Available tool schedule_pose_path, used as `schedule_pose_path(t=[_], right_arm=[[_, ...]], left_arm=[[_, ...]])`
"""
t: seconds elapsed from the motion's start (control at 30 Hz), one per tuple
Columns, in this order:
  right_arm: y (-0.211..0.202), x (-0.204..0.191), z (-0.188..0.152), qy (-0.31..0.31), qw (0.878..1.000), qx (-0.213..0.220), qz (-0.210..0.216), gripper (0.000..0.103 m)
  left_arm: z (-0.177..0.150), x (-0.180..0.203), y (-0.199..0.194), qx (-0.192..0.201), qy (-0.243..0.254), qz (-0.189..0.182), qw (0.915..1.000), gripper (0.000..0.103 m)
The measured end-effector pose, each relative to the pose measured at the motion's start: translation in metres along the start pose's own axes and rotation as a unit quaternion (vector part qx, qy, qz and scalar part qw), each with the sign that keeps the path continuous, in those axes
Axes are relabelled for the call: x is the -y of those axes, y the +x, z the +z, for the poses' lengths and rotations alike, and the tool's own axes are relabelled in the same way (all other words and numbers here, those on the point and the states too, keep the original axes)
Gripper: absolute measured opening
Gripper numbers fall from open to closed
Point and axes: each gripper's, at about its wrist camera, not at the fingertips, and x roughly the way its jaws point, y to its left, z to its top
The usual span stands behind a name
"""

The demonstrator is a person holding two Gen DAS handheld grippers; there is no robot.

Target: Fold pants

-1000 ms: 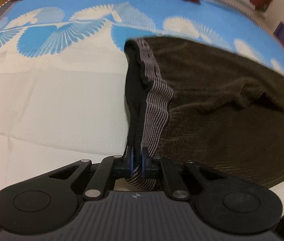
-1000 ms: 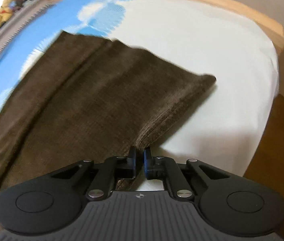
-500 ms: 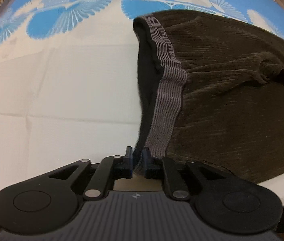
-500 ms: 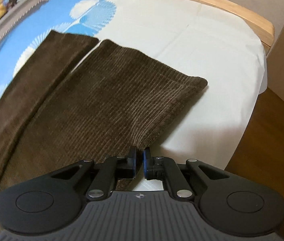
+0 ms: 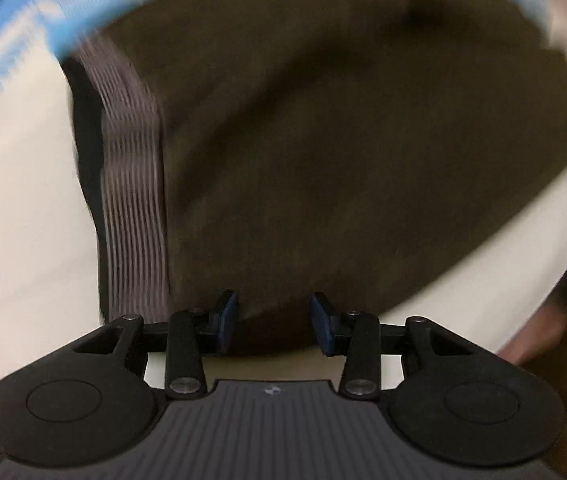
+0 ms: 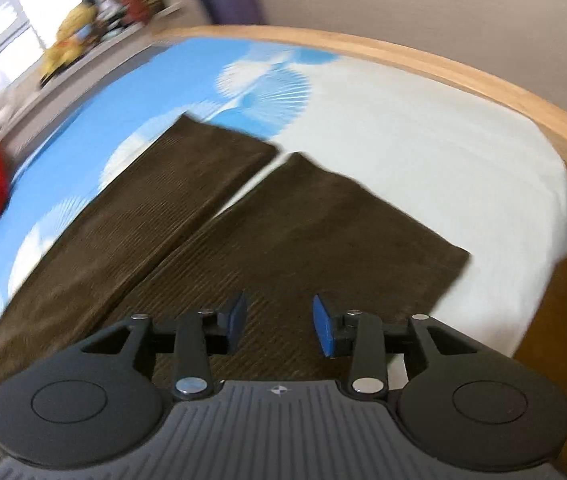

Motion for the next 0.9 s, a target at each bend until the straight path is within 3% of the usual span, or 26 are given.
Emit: schedule_pose_path(t=[0.07, 0.13, 0.2, 0.33, 0.4, 0.53, 0.57, 0.9], right_arm=[[0.001, -0.007, -0.001, -0.012, 1.0, -0.002, 0.008, 0.04], [0.002, -0.008, 0.0, -0.012, 1.0, -0.006, 0.014, 0.042], [0.003, -0.008, -0.002, -0.007, 1.0, -0.009, 0.018, 0.042], [0.0, -0.012, -0.006, -0.011, 1.0, -0.01, 0.022, 0.042], [0.0, -0.018, -0.007, -0.018, 1.0, -0.011, 0.024, 0.042], [-0.004, -0.028, -0.01, -0.034, 0.999, -0.004, 0.03, 0.042], [-0.005, -0.031, -0.011, -0.039, 0.999, -0.001, 0.032, 0.042], [-0.018, -0.059, -0.014, -0.092, 0.994, 0.028, 0.059, 0.042]], left_arm=[[0.002, 0.004, -0.007, 0.015, 0.013, 0.003, 0.9998, 0.045], [0.003, -0.003, -0.02, 0.04, -0.017, -0.01, 0.999, 0.043], [0.004, -0.002, -0.036, 0.083, -0.023, -0.029, 0.9959, 0.043], [0.008, 0.006, -0.047, 0.117, -0.015, -0.059, 0.9913, 0.043], [0.013, 0.01, -0.041, 0.109, -0.001, -0.054, 0.9926, 0.043], [0.013, 0.01, -0.001, 0.014, 0.012, -0.004, 0.9998, 0.043], [0.012, 0.009, 0.001, 0.009, 0.011, -0.003, 0.9999, 0.043], [0.026, -0.01, -0.041, 0.105, -0.073, -0.022, 0.9916, 0.043]])
